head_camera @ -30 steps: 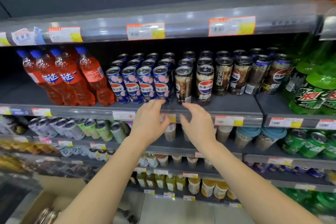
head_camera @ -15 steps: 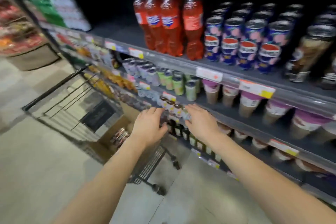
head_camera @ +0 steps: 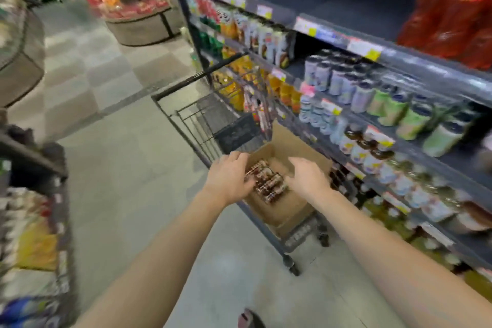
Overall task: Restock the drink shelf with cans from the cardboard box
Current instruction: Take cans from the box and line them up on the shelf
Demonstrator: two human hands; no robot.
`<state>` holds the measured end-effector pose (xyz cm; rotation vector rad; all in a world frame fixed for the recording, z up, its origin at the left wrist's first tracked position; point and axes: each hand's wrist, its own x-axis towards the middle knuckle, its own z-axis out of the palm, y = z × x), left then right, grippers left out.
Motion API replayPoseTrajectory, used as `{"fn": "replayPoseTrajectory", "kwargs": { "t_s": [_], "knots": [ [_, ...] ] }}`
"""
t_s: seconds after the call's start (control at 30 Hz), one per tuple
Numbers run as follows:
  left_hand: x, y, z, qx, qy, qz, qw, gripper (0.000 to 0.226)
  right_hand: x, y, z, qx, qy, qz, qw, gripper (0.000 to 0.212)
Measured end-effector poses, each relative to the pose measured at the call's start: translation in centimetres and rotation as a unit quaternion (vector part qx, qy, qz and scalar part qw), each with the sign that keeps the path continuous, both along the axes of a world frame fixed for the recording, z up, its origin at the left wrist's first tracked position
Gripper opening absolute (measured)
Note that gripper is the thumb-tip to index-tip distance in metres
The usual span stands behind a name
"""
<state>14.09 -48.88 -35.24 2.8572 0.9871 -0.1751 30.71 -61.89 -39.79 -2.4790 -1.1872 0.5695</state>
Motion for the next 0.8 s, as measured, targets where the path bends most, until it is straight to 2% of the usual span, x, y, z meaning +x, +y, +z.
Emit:
{"fn": "replayPoseTrajectory", "kwargs": {
  "t_s": [0.17, 0.33, 0.43, 0.8],
  "knots": [
    [-2.6, 7.0, -0.6, -0.003, 0.009, -0.010, 1.000, 0.059, -2.7, 7.2, -1.3, -0.026, 0.034, -0.022, 0.999, 0.062],
    [-1.7, 11.6, -2.6, -0.031, 0.029, -0.036, 0.998, 0.055, -2.8, 10.9, -2.8, -0.058, 0.043, -0.044, 0.996, 0.059],
    [0.1, 13.5, -4.7, -0.046, 0.035, -0.055, 0.997, 0.054, -1.8, 12.4, -4.2, -0.076, 0.055, -0.066, 0.993, 0.052],
    [11.8, 22.6, -12.8, -0.084, 0.115, -0.128, 0.981, 0.059, 6.9, 19.0, -12.2, -0.118, 0.123, -0.181, 0.968, 0.059]
  ]
}}
